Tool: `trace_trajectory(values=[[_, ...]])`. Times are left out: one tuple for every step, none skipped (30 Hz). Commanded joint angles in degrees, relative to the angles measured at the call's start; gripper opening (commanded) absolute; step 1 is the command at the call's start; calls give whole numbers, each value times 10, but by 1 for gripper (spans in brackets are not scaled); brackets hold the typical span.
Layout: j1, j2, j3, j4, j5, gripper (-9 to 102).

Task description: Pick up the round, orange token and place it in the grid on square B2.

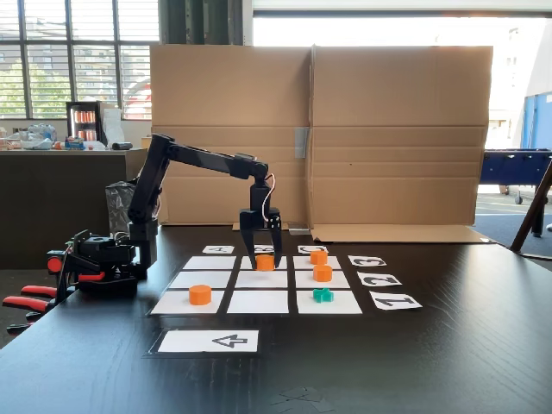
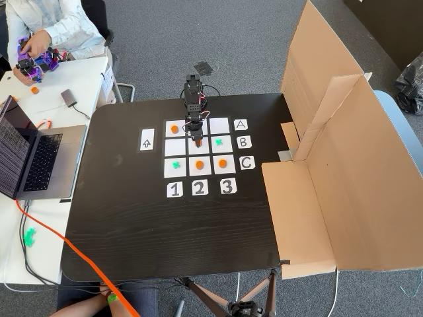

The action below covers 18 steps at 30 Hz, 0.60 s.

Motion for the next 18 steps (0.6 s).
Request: trace_trajectory(values=[[-7,-4,-16,-7,8,-1],[-7,-11,-16,-9,8,-1],[-7,-15,-15,-12,8,-1],[-7,-18,-13,-16,8,-1],[-7,-23,-12,-18,8,-1],[-7,-26,-11,-20,8,0],[-7,-29,-11,-20,8,0],[-6,-32,-11,-20,8,0],[-5,-33,-11,-22,8,0],[-5,-34,-11,-24,8,0],[-5,-36,-11,-25,8,0],[-5,-36,-11,-25,8,0],[-4,-37,-10,-25,8,0],[-4,-37,-8,-25,9,4],[-3,-35,-5,-22,11,12],[-1,-33,0,-20,14,20],[1,-30,4,-19,18,27],[4,-25,12,-18,18,31]])
